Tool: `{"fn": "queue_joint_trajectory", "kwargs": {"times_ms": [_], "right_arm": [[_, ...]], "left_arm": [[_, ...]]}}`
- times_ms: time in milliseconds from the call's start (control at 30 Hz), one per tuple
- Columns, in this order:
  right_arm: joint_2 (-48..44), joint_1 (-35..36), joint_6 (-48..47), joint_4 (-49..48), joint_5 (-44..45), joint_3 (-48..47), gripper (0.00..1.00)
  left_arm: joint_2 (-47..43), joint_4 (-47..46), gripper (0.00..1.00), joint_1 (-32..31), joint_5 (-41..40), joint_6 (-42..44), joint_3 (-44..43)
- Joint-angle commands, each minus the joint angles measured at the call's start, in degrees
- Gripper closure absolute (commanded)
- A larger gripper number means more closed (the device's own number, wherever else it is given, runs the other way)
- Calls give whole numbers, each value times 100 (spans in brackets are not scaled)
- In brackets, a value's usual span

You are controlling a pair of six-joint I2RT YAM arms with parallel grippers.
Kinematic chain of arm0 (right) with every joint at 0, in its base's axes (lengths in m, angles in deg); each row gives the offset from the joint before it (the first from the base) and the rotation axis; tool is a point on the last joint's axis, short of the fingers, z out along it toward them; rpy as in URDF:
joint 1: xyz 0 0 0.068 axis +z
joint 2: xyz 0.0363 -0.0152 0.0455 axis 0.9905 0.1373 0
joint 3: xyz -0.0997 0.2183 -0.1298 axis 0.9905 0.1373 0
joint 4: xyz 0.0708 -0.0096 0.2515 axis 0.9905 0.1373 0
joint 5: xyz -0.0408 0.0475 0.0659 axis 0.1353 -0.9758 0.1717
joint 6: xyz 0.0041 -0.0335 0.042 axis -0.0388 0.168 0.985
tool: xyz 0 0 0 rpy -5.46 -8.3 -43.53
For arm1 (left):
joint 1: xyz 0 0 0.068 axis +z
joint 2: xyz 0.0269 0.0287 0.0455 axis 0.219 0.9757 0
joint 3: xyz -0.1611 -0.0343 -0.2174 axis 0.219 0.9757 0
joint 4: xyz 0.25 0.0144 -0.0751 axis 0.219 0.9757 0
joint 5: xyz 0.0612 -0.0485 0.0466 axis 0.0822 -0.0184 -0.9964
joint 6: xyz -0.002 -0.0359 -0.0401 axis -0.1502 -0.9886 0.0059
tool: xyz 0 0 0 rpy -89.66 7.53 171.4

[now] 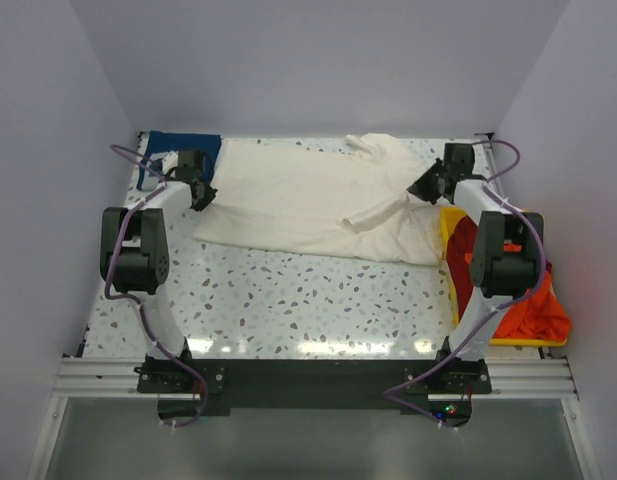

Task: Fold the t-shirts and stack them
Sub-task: Fold the tshirt

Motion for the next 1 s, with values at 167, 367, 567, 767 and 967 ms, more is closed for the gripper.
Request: {"fn": "queue_joint_trajectory", "kwargs": {"times_ms": [167,367,567,767,967], "right_arm": [[193,26,-609,194,-342,-748,55],[-588,587,-645,-130,-34,346,56],[-634,1229,-680,-570,150,939,55],[-686,1397,-566,-816,493,1360,49],[-827,1441,-592,-1027,669,1659,40]], "left_arm": [[-333,-651,57,75,186,324,49],[-869,-984,56,66,345,298,444],[-1370,-1495,57,49,626,184,1174],[-1616,-1748,57,22,766,210,1473],[-1880,-1926,57,22,916,210,1719]]}}
